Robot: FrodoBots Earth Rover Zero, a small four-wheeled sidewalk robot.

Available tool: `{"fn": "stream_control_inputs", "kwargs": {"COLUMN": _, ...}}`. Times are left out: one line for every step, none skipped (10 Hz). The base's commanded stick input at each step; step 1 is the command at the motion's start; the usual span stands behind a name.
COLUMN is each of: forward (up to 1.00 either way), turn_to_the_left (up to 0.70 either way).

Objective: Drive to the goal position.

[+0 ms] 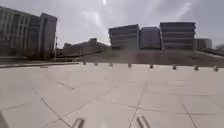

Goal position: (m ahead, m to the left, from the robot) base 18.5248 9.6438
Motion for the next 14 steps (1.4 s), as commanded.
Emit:
{"fn": "stream_control_inputs", "kwargs": {"forward": 0.70, "turn_to_the_left": 0.00}}
{"fn": "stream_control_inputs", "kwargs": {"forward": 0.70, "turn_to_the_left": 0.00}}
{"fn": "stream_control_inputs", "kwargs": {"forward": 0.70, "turn_to_the_left": 0.27}}
{"fn": "stream_control_inputs", "kwargs": {"forward": 0.70, "turn_to_the_left": 0.12}}
{"fn": "stream_control_inputs", "kwargs": {"forward": 0.70, "turn_to_the_left": 0.00}}
{"fn": "stream_control_inputs", "kwargs": {"forward": 0.70, "turn_to_the_left": 0.00}}
{"fn": "stream_control_inputs", "kwargs": {"forward": 0.70, "turn_to_the_left": 0.00}}
{"fn": "stream_control_inputs", "kwargs": {"forward": 0.70, "turn_to_the_left": 0.00}}
{"fn": "stream_control_inputs", "kwargs": {"forward": 0.70, "turn_to_the_left": 0.00}}
{"fn": "stream_control_inputs", "kwargs": {"forward": 0.70, "turn_to_the_left": 0.00}}
{"fn": "stream_control_inputs", "kwargs": {"forward": 0.70, "turn_to_the_left": 0.00}}
{"fn": "stream_control_inputs", "kwargs": {"forward": 0.70, "turn_to_the_left": 0.00}}
{"fn": "stream_control_inputs", "kwargs": {"forward": 0.70, "turn_to_the_left": 0.00}}
{"fn": "stream_control_inputs", "kwargs": {"forward": 0.70, "turn_to_the_left": 0.00}}
